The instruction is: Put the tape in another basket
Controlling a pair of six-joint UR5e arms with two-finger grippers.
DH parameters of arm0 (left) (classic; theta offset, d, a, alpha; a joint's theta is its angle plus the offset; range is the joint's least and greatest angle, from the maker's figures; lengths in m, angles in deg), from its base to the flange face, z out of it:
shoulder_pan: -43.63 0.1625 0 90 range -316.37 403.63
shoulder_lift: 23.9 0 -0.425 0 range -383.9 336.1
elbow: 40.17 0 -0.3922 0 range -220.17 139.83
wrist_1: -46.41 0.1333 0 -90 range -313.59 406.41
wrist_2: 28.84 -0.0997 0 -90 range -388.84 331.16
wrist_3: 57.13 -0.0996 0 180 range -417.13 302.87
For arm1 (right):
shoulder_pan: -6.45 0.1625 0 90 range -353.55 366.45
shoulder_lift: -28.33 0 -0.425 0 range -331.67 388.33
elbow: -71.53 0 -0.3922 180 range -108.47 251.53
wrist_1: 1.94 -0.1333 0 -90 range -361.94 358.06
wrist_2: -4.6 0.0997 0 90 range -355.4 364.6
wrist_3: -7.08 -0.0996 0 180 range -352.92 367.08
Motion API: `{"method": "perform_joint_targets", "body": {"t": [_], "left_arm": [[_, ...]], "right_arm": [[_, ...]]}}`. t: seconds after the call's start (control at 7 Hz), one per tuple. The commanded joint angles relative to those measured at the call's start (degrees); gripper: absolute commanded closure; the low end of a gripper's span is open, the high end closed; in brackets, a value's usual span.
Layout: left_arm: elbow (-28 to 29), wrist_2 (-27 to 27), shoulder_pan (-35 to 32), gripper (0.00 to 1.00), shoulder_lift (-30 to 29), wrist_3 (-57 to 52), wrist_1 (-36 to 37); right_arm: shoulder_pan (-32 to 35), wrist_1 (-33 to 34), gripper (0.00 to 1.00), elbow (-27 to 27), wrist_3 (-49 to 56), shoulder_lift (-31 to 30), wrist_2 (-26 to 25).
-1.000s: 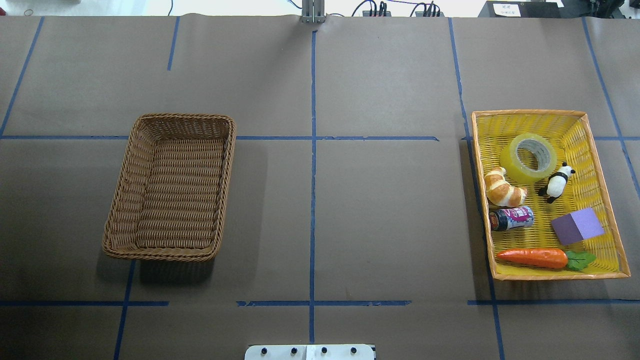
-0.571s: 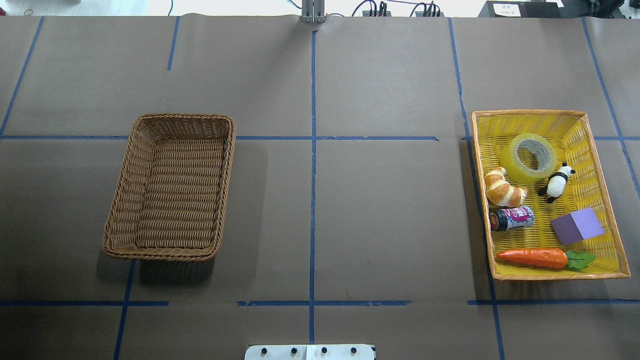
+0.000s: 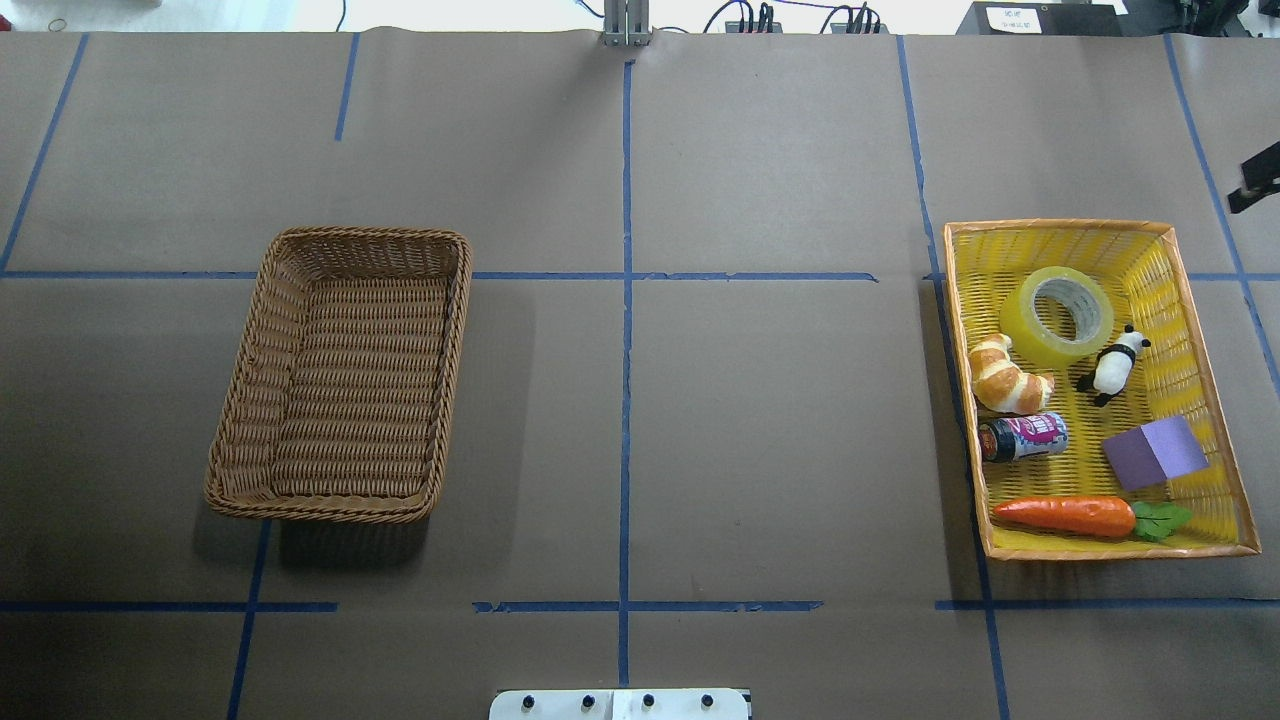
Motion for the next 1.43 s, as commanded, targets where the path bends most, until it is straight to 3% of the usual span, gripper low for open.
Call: {"method": "perform_joint_targets", "body": {"t": [0.0, 0.57, 1.29], "left_arm": [[0.07, 0.01, 0.0, 0.0, 0.15, -0.07, 0.0], [0.33, 0.01, 0.0, 0.0, 0.24, -0.07, 0.0], [-0.02, 0.18, 0.0, 0.0, 0.24, -0.07, 0.0]], "right_arm": [[-6.09, -9.38, 0.0, -1.45, -10.72, -0.32, -2.25], [-14.09, -9.39, 0.0, -1.8, -10.65, 0.3, -8.57], [-18.24, -9.92, 0.0, -7.51, -10.39, 1.44, -8.95]]}}
